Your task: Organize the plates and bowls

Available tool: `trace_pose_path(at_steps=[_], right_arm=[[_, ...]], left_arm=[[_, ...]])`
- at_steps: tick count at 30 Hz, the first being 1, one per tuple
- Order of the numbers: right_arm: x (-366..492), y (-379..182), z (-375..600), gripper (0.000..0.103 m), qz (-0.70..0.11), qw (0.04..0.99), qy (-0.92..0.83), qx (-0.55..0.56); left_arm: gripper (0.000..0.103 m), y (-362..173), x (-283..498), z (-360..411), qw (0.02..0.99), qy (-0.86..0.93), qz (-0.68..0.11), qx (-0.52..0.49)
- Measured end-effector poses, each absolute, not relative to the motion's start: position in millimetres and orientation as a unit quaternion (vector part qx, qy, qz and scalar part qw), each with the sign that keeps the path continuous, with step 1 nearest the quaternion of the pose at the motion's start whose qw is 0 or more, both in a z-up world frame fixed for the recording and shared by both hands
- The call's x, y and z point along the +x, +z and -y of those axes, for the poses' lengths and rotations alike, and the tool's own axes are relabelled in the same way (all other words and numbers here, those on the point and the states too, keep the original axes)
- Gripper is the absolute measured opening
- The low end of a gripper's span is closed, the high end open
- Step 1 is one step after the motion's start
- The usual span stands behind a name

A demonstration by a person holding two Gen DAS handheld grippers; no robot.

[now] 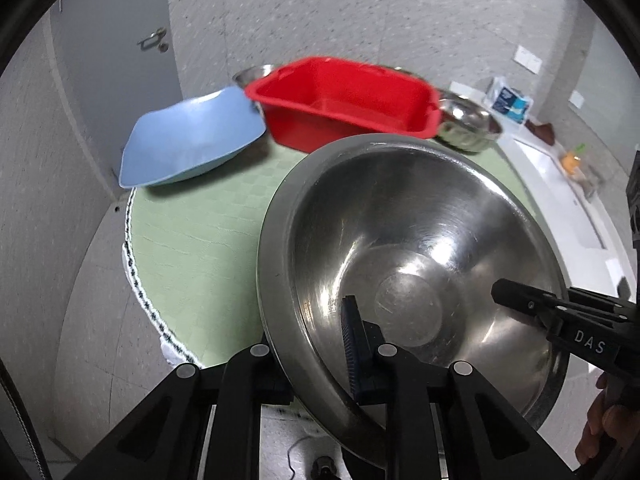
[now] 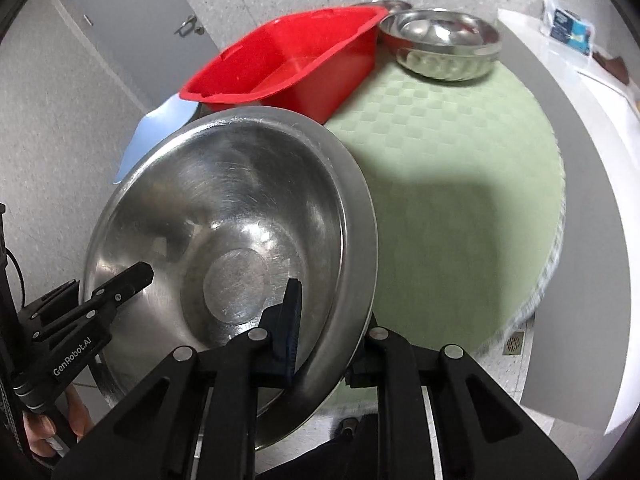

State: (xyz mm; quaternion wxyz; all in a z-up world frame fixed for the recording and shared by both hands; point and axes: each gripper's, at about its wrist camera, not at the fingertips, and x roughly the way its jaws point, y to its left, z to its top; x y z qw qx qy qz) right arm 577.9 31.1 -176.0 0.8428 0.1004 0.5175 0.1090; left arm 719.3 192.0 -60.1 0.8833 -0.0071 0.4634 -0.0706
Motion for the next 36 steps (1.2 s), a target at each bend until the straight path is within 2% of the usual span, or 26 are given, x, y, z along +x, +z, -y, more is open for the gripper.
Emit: trace_pose_path(at_steps=[8,17,26,36], right_arm=[[558,-125,-22,0.017,-0.47,0.872,0.099,0.095],[646,-81,-18,0.017,-0.425,0.893,0.131,0.065],[792,-101,-28,0.017,-0.456,0.872,0.176,0.014],[859,-155,-33,0.017,-0.509,0.834,0.213,-0.009]], left_arm=[[0.015,-16,674,-196,0.909,-0.093,-0.407,-0.008],[0.015,9,750,-201,0.926,-0.064,-0.37,-0.024],[0.016,-27,864,-191,0.909,-0.002,-0.415,-0.045],[0.017,-85,910,-188,0.877,0.051,-0.472,-0.077]])
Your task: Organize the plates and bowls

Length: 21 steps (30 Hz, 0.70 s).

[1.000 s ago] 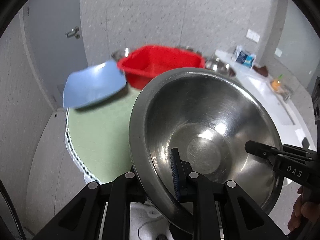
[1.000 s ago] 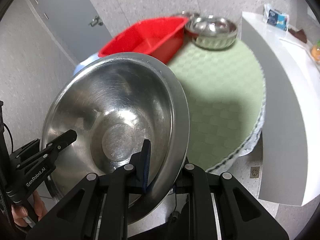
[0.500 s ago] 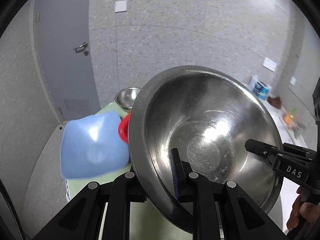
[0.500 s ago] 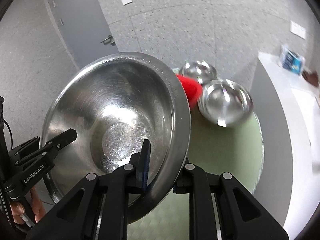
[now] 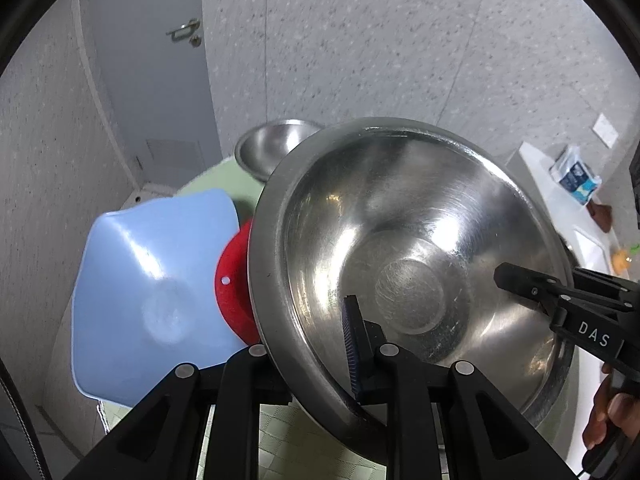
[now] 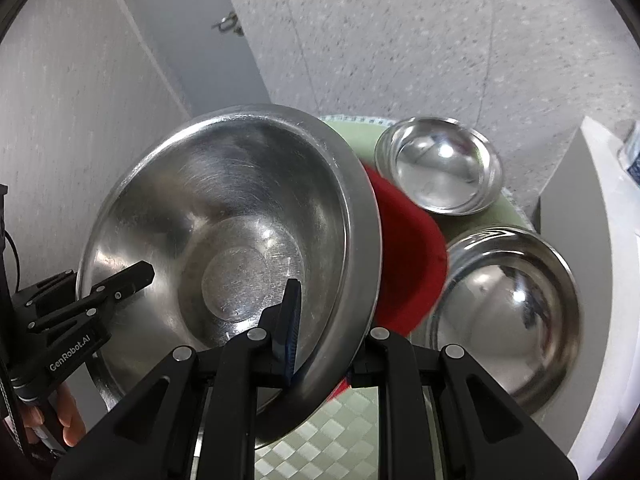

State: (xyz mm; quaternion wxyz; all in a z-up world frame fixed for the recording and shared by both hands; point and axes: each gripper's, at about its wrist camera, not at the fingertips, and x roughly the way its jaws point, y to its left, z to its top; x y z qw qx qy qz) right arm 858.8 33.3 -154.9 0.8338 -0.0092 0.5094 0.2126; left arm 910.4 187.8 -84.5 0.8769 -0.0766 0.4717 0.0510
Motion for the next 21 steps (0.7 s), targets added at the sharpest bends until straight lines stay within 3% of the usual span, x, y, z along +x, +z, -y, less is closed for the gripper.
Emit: trace_pose_path(at_steps=[5,11,13,16,18,21], right_arm=[[866,-170,-36,0.02,-0.524,0.823,0.22,-0.021],[874,-171,-38,0.024,-0.522,0.824,0.221,-0.027],[870,-170,-38,0.038,-0.522,0.822,0.227,-0.021],[865,-167,-41,0.052,-0.521,0.819,0.239,-0.021],[863,-166,-43,0.059,-0.52,0.818,0.244,-0.022],[861,-163,-43,0.067,-0.52,0.818,0.245,-0.02]], left_arm=[[0.02,-91,935,-184,0.869,0.055,-0.487,-0.076],[0.03,-85,947,-174,0.868,0.058,-0.489,-0.071],[0.034,-84,941,-175,0.868,0.056,-0.488,-0.074],[0.042,-81,932,-177,0.869,0.053,-0.486,-0.08],[0.057,-76,927,-178,0.873,0.05,-0.478,-0.086],[0.071,-70,920,-183,0.876,0.045,-0.47,-0.098]])
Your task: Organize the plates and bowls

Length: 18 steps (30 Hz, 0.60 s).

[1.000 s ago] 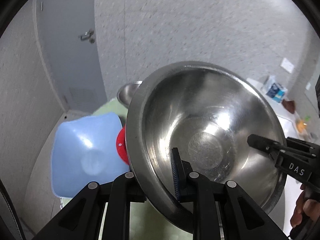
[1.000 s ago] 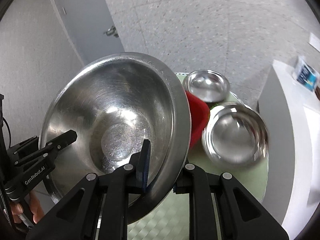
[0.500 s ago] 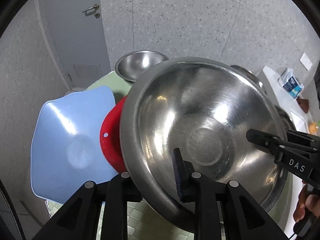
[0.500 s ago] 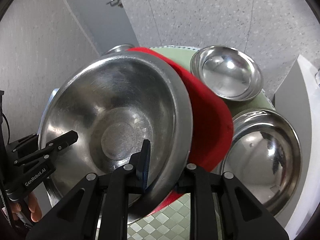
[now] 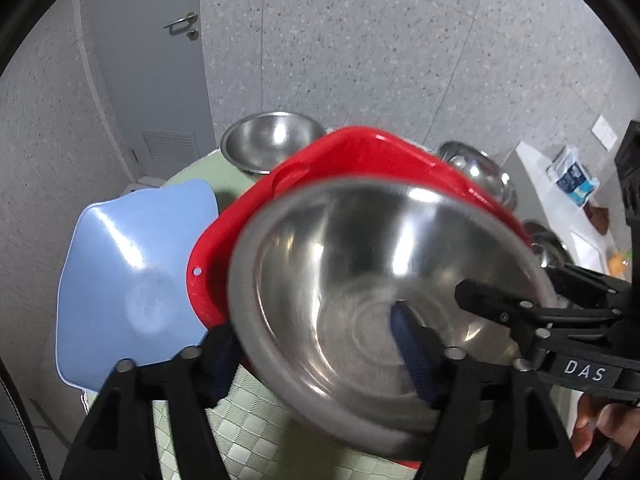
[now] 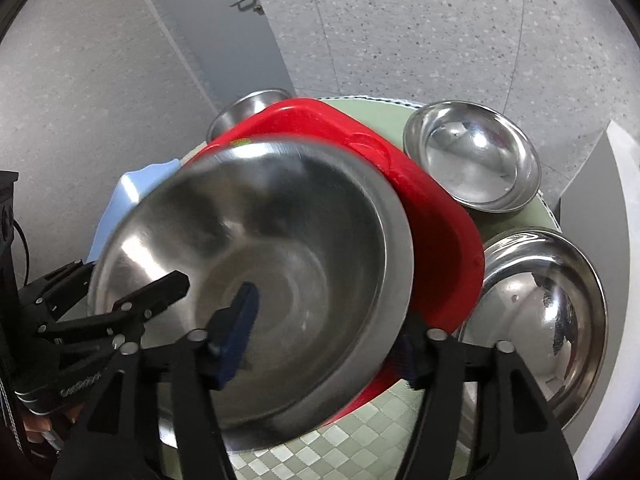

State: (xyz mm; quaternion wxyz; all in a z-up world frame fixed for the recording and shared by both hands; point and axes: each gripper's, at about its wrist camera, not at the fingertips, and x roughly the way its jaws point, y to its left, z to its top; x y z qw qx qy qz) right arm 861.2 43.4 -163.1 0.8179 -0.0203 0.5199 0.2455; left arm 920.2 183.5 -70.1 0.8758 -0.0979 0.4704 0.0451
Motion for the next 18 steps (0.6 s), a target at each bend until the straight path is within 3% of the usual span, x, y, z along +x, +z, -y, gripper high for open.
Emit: trace_pose_path(at_steps=[3,7,18], right_arm=[[857,-159,-41,0.069,-0.517,0.822,0.241,-0.014],[853,-152,-36,0.074,-0.511,0.831,0.221,-0.013],[813,-127,-29,0.077,-0.473,0.873,0.119,0.026]], left_arm=[[0.083,-65,914,-186,0.881,0.059,-0.462,-0.084],[0.088,-53,901,-186,0.891,0.043,-0.445,-0.081],[0.092,-39,861,-266,0.908,0.032,-0.412,-0.068]])
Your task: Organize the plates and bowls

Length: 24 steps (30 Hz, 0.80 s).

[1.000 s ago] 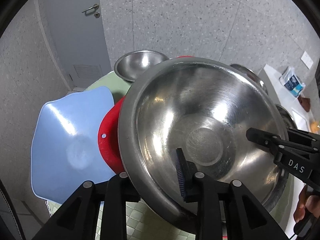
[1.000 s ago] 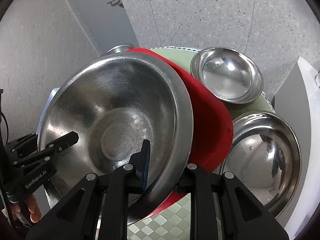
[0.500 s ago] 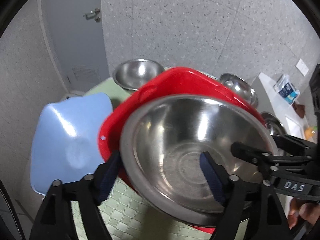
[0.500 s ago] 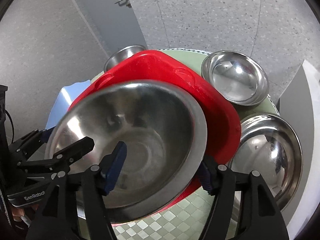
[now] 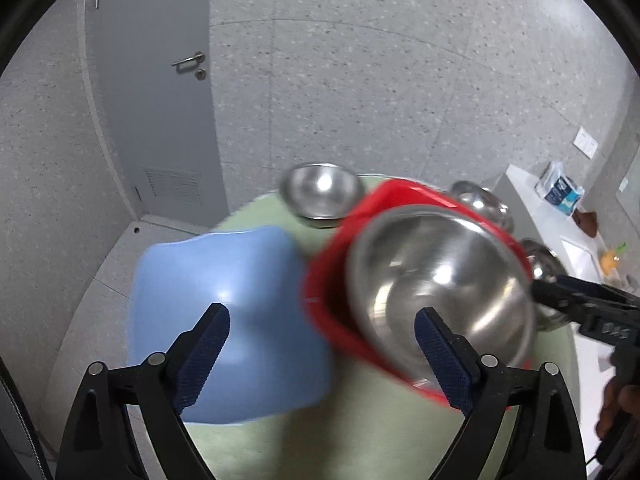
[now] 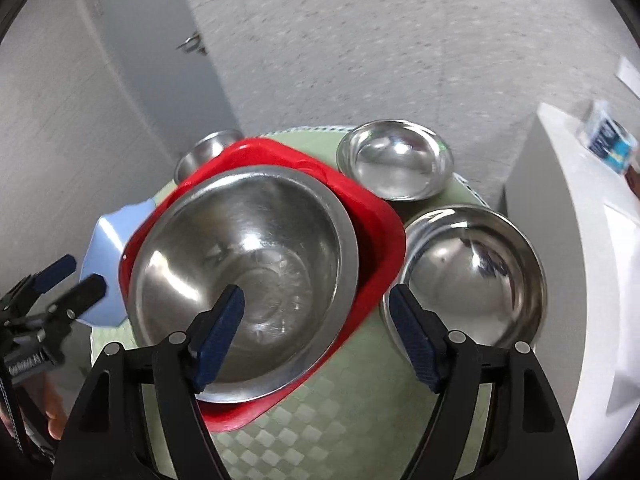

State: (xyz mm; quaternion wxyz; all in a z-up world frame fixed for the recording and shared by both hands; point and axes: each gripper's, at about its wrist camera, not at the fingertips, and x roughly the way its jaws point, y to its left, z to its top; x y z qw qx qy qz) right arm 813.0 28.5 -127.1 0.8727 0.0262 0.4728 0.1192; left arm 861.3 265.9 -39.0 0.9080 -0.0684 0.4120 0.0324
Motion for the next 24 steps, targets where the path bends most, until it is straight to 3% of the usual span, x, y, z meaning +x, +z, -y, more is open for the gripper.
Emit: trace_pose_path(at_steps=[12,24], right_arm=[[730,-120,-153,0.077,-0.405,0.906,0.093,0.081],[717,-165,-228,0.077,-0.413,0.905,0.08,0.069]], left_arm=[[0.092,-79,830,-390,0.89,0.047,-0.45,-0.06],[0.092,-109,838,-431,0.876,0.017,-0.475,-0.08]])
